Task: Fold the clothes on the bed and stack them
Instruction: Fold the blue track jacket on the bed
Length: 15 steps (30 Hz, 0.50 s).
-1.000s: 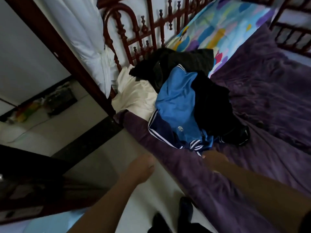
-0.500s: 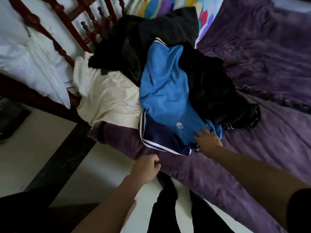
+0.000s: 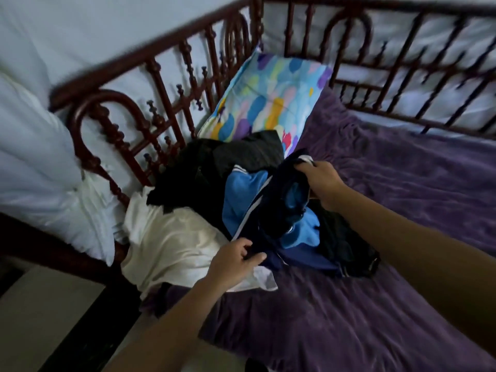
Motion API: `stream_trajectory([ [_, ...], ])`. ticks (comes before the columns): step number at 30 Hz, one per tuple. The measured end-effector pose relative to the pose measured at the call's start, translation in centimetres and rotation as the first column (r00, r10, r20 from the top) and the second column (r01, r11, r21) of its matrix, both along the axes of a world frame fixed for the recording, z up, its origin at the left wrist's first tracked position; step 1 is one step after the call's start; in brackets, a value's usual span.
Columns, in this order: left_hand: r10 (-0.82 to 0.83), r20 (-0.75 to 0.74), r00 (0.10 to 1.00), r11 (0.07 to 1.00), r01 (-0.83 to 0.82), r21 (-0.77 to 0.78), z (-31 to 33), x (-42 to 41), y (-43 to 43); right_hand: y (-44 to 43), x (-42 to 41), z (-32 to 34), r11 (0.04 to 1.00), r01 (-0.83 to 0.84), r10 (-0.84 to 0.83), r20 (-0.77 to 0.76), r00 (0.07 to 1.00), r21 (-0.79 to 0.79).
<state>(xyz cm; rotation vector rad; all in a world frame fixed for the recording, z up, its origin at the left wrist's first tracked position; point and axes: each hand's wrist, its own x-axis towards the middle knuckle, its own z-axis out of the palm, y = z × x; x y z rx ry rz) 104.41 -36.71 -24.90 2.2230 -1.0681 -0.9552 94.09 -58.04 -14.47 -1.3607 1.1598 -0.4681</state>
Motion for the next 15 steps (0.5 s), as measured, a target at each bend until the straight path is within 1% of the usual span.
stream_trajectory([
  [3, 0.079, -0.164, 0.983, 0.98, -0.107, -0.171, 4.4, -0.5, -2.1, -0.2, -0.3, 5.7, 0.995, 0.089, -0.094, 0.127, 0.987, 0.051],
  [5, 0.074, -0.213, 0.974, 0.959, -0.128, -0.251, 6.5, -0.6, -3.8, 0.2, -0.9, 9.0, 0.99, 0.113, -0.128, 0.204, 0.971, 0.08],
  [8, 0.087, -0.355, 0.931, 0.943, -0.192, -0.272, 9.0, -1.0, -6.7, 0.5, -2.3, 13.1, 0.984, 0.125, -0.159, 0.311, 0.937, 0.128],
  [9, 0.091, -0.369, 0.925, 0.926, -0.215, -0.31, 10.0, -1.3, -7.6, 0.4, -2.9, 14.3, 0.982, 0.13, -0.171, 0.341, 0.924, 0.139],
  [12, 0.195, -0.3, 0.934, 0.848, -0.315, -0.427, 14.4, -1.9, -9.4, -0.5, -5.2, 17.3, 0.971, 0.146, -0.216, 0.445, 0.869, 0.187],
  [14, 0.212, -0.335, 0.918, 0.802, -0.359, -0.478, 17.6, -2.0, -10.0, -1.4, -6.8, 19.1, 0.969, 0.134, -0.224, 0.504, 0.834, 0.209],
  [15, 0.188, -0.354, 0.916, 0.808, -0.349, -0.474, 19.2, -2.2, -10.1, -1.8, -7.5, 19.9, 0.969, 0.125, -0.221, 0.527, 0.821, 0.213],
])
